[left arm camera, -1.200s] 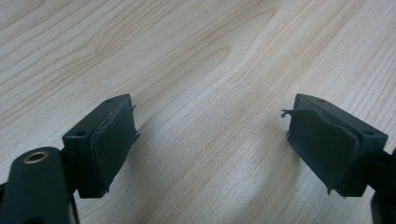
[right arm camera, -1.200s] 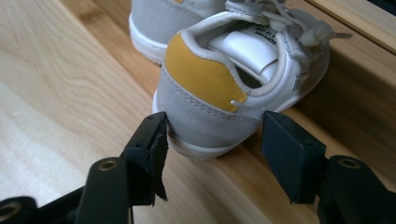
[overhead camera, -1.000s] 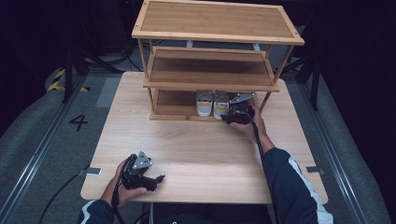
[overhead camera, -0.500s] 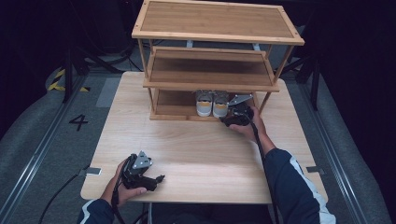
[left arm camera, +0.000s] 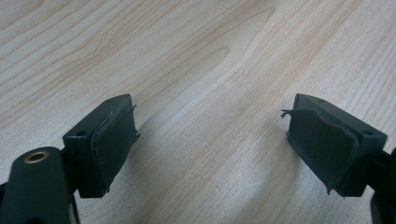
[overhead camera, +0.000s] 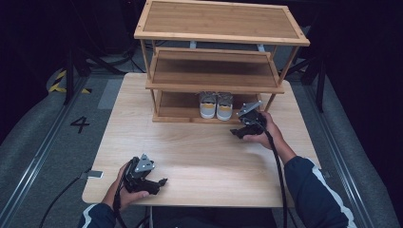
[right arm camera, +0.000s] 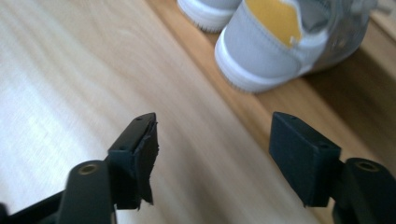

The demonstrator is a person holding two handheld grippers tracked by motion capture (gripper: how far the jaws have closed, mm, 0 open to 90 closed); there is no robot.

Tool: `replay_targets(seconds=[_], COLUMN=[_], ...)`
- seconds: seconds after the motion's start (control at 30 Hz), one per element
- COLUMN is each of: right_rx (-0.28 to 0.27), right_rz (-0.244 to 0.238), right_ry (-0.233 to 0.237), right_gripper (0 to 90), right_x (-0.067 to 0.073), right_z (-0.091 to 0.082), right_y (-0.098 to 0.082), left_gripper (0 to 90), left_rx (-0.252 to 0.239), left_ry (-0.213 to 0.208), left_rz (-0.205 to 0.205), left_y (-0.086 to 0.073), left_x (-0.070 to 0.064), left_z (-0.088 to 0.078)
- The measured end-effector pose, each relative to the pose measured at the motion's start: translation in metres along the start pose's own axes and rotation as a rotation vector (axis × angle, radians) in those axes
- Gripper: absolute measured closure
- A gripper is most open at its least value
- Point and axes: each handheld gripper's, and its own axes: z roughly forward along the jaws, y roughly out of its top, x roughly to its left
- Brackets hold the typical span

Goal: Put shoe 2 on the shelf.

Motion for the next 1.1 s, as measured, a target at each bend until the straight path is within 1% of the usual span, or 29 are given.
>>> replay_targets(seconds=[0.1, 0.17, 0.23, 0.3, 0.33, 0.37, 0.4, 0.53, 0.57, 0.6, 0.67, 0.77, 0.87, 0.97, 1.03, 1.1], right_rx=[0.007, 0.01, 0.006, 0.015, 0.014, 0.02, 0.024, 0.037, 0.036, 0.037, 0.037, 0.029, 0.038, 0.042, 0.039, 0.038], right_rz=[0.0, -0.012, -0.007, 0.0, -0.008, 0.001, -0.005, -0.015, -0.023, -0.017, -0.01, -0.014, -0.02, -0.015, -0.001, 0.001], right_ry=[-0.003, -0.005, 0.008, 0.014, 0.004, 0.002, 0.003, -0.002, -0.002, -0.001, 0.001, 0.001, -0.006, -0.004, -0.001, 0.001], right_gripper=[32.5, 32.2, 31.9, 31.6, 31.3, 31.4, 31.4, 31.2, 30.9, 30.8, 30.3, 30.0, 29.9, 30.0, 30.4, 30.4], right_x=[-0.001, -0.003, -0.002, -0.002, -0.002, -0.001, -0.001, 0.003, 0.005, 0.006, 0.008, 0.011, 0.013, 0.015, 0.015, 0.016], right_z=[-0.008, -0.013, -0.018, -0.022, -0.024, -0.026, -0.028, -0.033, -0.037, -0.04, -0.044, -0.051, -0.056, -0.062, -0.066, -0.068], right_y=[-0.008, -0.014, -0.021, -0.026, -0.029, -0.033, -0.036, -0.044, -0.048, -0.051, -0.055, -0.064, -0.075, -0.086, -0.093, -0.096], left_gripper=[15.6, 15.6, 15.5, 15.5, 15.5, 15.4, 15.4, 15.3, 15.2, 15.2, 15.1, 15.1, 15.1, 15.1, 15.0, 15.1], left_rx=[0.0, 0.0, 0.0, 0.0, 0.0, 0.001, 0.008, 0.008, 0.008, 0.005, 0.006, 0.007, 0.007, 0.006, 0.007, 0.006], left_ry=[0.0, 0.001, 0.003, 0.003, 0.003, 0.002, 0.004, 0.005, 0.006, 0.005, 0.002, 0.002, 0.003, 0.004, 0.006, 0.006], left_rz=[0.0, 0.0, -0.001, -0.002, -0.002, -0.003, -0.002, -0.002, 0.002, 0.01, 0.011, 0.012, 0.011, 0.013, 0.015, 0.015], left_y=[0.0, 0.0, 0.0, 0.0, 0.0, 0.0, 0.001, 0.001, 0.001, 0.001, 0.001, 0.001, 0.001, 0.001, 0.001, 0.001], left_x=[0.0, 0.0, 0.0, 0.0, 0.0, 0.0, 0.0, 0.0, 0.0, 0.001, 0.001, 0.001, 0.001, 0.001, 0.001, 0.001], left_z=[0.0, 0.0, 0.0, 0.0, 0.0, 0.0, 0.0, 0.0, 0.0, 0.0, 0.0, 0.0, 0.0, 0.0, 0.0, 0.0])
